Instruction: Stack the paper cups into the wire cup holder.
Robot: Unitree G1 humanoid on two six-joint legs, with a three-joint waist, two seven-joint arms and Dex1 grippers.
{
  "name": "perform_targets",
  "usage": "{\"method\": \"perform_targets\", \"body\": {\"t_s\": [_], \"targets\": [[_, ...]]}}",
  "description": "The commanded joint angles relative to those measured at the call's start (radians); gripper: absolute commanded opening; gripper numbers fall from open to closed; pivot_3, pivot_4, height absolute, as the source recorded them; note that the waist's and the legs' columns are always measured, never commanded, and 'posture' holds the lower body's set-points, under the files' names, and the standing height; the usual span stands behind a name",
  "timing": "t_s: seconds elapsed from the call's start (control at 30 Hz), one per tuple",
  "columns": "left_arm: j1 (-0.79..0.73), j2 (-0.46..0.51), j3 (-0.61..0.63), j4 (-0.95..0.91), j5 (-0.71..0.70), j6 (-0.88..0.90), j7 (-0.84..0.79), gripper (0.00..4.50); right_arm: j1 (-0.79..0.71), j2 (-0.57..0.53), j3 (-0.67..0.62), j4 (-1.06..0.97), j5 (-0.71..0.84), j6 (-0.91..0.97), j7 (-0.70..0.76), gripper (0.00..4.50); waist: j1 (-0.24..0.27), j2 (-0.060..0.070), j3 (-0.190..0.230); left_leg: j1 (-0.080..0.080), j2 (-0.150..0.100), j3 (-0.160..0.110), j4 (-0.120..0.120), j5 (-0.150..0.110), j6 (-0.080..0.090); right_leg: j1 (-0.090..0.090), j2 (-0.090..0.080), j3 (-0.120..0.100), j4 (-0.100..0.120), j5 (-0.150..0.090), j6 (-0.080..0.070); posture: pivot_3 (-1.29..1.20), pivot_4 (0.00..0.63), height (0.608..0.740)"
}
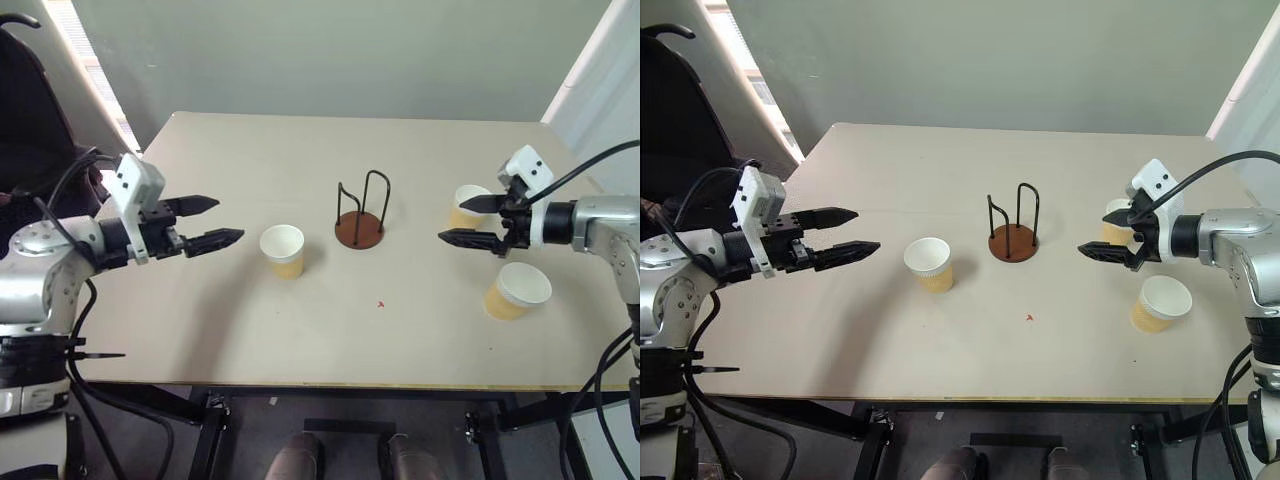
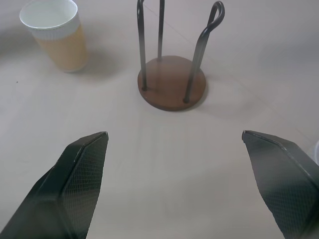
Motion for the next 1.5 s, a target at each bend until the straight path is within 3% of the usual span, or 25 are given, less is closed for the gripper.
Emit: {"method": "perform_targets", "body": {"t_s": [0.03, 0.4, 0.6, 1.13, 1.5], "targets": [[-0.053, 0.002, -0.001, 0.037, 0.02, -0.032, -0.003, 4.5, -0.004, -0.016, -0.04, -0.042, 0.006, -0.005, -0.014, 4.46, 0.0, 0.0, 0.0, 0.0, 0.0, 0.0, 0.0, 0.0, 0.0, 0.0, 0.0, 0.0, 0.0, 0.0, 0.0, 0.0, 0.15, 0.74], [-0.183, -0.095, -0.102, 0.029, 0.032, 0.008, 0.015, 4.5, 0.02, -0.014, -0.09, -0.079, 0.04, 0.013, -0.051, 4.46, 0.002, 0.0, 0.0, 0.0, 0.0, 0.0, 0.0, 0.002, 0.001, 0.0, 0.0, 0.0, 0.0, 0.001, 0.001, 0.0, 0.15, 0.74], [-0.284, -0.181, -0.216, 0.072, 0.097, 0.004, 0.028, 4.5, 0.045, -0.025, -0.134, -0.144, 0.098, 0.061, -0.044, 4.46, 0.002, 0.0, 0.0, 0.0, 0.0, 0.0, 0.0, 0.002, 0.001, 0.001, -0.001, 0.0, -0.001, 0.006, 0.009, 0.0, 0.15, 0.74], [-0.473, -0.432, -0.299, 0.444, 0.263, -0.111, 0.109, 4.5, 0.089, -0.054, -0.183, -0.197, 0.119, 0.073, -0.082, 4.46, 0.006, -0.001, 0.001, -0.001, -0.001, 0.001, 0.0, 0.003, 0.003, 0.001, -0.001, 0.0, -0.002, 0.008, 0.013, 0.0, 0.15, 0.74], [-0.512, -0.527, -0.366, 0.521, 0.351, -0.181, 0.062, 4.5, 0.124, -0.072, -0.208, -0.217, 0.133, 0.076, -0.104, 4.46, 0.007, -0.001, 0.001, -0.001, -0.001, 0.001, 0.0, 0.004, 0.004, 0.002, -0.001, 0.0, -0.002, 0.008, 0.015, 0.0, 0.15, 0.74]]}}
